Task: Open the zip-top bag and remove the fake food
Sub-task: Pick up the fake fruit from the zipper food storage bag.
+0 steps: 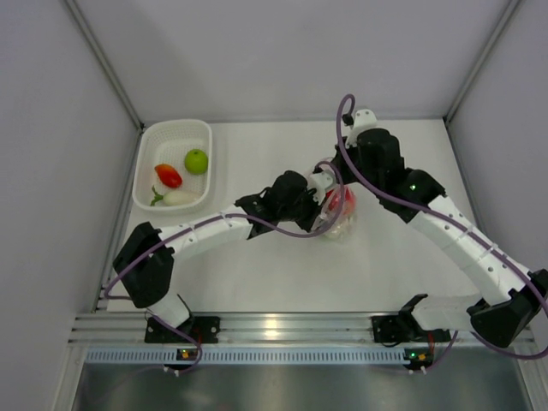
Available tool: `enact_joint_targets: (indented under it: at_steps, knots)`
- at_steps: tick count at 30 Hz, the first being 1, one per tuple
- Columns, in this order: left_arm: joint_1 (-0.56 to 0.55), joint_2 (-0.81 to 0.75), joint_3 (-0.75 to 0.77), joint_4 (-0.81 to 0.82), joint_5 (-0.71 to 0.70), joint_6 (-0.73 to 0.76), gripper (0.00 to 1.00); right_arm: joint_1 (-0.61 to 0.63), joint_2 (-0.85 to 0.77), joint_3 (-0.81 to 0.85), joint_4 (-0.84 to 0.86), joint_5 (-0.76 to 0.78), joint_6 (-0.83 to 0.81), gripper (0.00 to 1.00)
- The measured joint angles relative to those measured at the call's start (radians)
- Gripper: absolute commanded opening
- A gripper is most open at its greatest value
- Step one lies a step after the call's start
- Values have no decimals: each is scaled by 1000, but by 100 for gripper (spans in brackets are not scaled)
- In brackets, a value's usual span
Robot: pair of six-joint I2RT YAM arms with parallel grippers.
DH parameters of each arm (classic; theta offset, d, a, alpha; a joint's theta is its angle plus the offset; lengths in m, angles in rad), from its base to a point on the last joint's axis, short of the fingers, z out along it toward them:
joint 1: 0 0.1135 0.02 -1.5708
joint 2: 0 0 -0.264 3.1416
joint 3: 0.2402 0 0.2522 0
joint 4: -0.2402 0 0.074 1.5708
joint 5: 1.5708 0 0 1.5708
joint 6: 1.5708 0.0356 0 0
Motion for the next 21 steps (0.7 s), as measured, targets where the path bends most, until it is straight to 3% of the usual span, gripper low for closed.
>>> enact_joint_targets:
  at_steps: [1, 7, 14, 21]
  knots:
    - [-1, 4, 13, -22, -26, -6, 23, 0, -2, 0, 4, -8, -4, 0]
    - [-14, 25, 78, -104, -170, -63, 39, -6, -31, -18, 47, -44, -6, 0]
    - [-32, 43, 116, -156, -241, -89, 60, -8, -56, -63, 95, -48, -6, 0]
    - [-33, 79, 146, -168, -288, -95, 68, -17, -58, -81, 115, -37, -10, 0]
